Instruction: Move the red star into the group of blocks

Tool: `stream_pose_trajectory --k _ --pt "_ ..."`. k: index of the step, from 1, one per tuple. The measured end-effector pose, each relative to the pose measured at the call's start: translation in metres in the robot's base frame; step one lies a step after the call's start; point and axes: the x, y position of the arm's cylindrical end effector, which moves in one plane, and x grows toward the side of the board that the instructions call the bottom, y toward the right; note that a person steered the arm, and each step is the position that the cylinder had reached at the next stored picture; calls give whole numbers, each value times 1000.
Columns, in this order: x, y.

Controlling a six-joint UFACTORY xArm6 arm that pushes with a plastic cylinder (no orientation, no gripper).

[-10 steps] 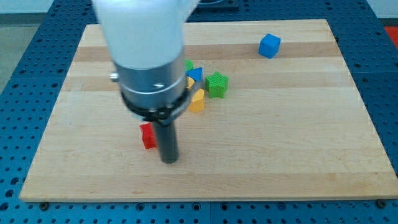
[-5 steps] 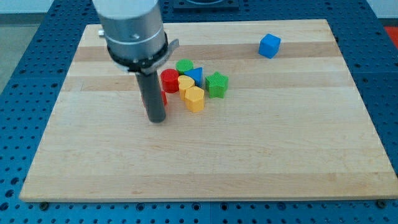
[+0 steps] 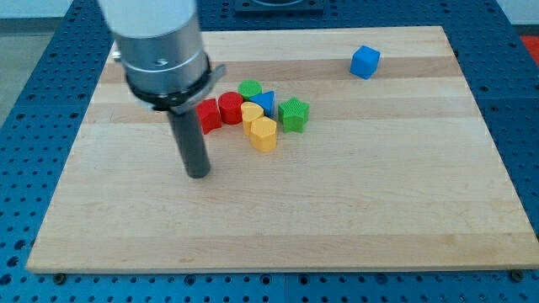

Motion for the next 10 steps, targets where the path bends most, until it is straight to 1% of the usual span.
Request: stream_pose_trajectory --k 1,2,4,5,8,9,10 --pt "-70 -21" --pt "-135 -24" --pt "-140 -24" --pt "-139 -7" --pt "-87 1" --pt "-81 3" --pt "-81 19"
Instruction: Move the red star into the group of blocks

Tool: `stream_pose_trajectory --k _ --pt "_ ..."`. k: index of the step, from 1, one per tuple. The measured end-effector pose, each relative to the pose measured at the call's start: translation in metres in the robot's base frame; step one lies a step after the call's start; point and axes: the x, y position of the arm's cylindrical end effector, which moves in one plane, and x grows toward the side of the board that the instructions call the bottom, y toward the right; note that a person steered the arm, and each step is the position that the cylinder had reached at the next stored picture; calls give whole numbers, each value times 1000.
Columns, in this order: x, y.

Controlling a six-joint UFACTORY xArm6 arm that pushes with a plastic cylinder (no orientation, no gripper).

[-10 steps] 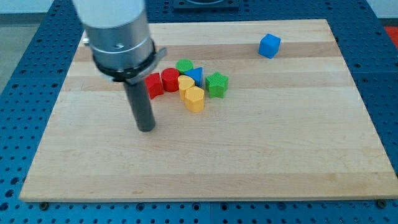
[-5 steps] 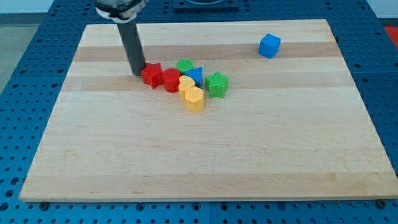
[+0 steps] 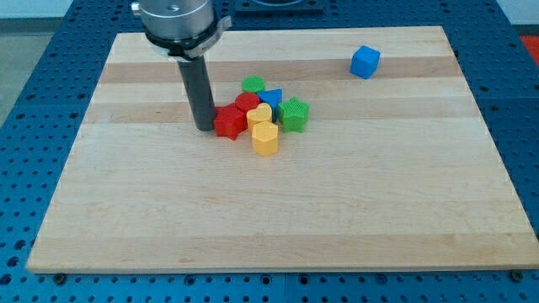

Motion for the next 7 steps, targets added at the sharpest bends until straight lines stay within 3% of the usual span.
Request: stream_pose_trajectory --k 3,4,5,7 --pt "15 5" --pt "62 9" --pt "119 33" --pt "131 166"
